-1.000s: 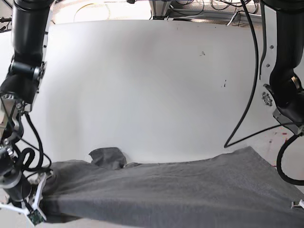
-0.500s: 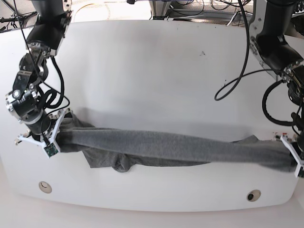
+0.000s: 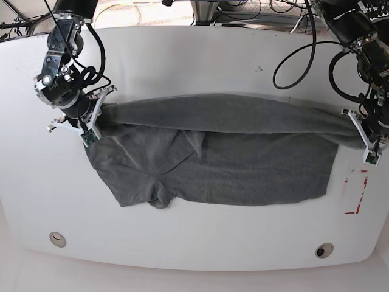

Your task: Fold the T-shirt properly

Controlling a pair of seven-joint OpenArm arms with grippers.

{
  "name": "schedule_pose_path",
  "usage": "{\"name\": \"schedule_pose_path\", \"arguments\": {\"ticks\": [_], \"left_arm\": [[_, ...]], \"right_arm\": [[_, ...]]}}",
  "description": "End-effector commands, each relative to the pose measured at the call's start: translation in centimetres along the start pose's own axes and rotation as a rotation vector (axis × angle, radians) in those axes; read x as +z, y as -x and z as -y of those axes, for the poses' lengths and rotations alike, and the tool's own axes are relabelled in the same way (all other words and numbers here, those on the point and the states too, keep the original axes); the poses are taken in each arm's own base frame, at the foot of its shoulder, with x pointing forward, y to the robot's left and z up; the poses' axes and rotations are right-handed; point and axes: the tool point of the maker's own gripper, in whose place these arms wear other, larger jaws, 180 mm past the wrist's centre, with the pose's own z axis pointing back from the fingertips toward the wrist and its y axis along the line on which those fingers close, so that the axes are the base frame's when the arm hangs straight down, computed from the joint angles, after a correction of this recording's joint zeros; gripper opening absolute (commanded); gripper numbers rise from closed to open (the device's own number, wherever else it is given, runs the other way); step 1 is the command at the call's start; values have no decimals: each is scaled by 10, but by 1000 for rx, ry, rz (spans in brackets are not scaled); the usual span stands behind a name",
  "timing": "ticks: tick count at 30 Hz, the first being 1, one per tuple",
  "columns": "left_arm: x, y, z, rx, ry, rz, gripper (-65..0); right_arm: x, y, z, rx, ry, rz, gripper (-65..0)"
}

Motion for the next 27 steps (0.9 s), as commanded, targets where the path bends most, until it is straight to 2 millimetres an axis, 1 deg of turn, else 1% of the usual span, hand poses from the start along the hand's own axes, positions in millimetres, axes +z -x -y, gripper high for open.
{"name": "schedule_pose_path", "arguments": {"ticks": [1,3,10,15,19,24,27], "left_arm": [[4,-2,-3,-14,-10,27,-650],[2,11,2,-24,4,-6,-650],[-1,37,19,-52,42,-37,-650],[-1,50,19,-80,46,-68,-650],[-1,51,18,-83,44,-74,-650],[-9,62,20,-66,66,-108,-650],[-13,69,14,-70,69,-136,-650]], "right_arm": [[4,0,0,6,8,16,-650],[4,7,-4,3,-3,0,-650],[3,28,-22,-16,-42,-46,-650],[5,44,-33,-24,-67,-83,-650],[5,54,-46,-46,-92,-103,-650],[7,68,-58,-59,-116,-133,-650],[9,75,-62,-61,-125,-149,-650]]}}
